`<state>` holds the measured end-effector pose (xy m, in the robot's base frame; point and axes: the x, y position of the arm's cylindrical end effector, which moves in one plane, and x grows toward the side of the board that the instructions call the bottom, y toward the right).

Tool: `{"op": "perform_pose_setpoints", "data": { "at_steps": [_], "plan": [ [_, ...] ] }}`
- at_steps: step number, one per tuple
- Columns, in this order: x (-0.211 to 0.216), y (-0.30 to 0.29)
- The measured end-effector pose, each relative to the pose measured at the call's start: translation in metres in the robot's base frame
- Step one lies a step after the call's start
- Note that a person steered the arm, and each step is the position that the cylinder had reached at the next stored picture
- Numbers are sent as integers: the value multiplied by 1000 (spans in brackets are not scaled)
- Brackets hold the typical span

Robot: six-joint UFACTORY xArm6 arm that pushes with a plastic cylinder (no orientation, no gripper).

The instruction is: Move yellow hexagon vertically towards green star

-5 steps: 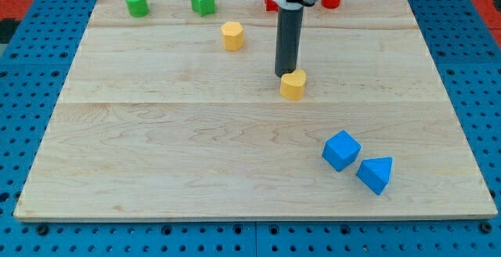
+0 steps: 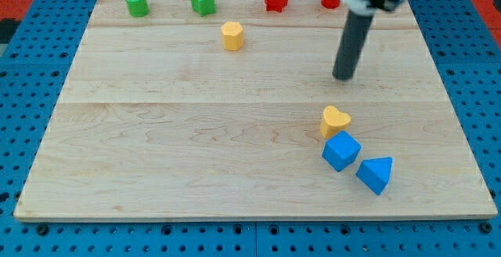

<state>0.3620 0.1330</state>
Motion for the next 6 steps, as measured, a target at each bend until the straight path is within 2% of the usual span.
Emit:
{"op": "perform_pose_setpoints", "data": {
  "at_steps": [1,3,4,5,6],
  "plan": [
    [-65,-55],
    [-85,-220],
    [-104,-278],
    [-75,-281],
    [-49,-205]
  ]
}}
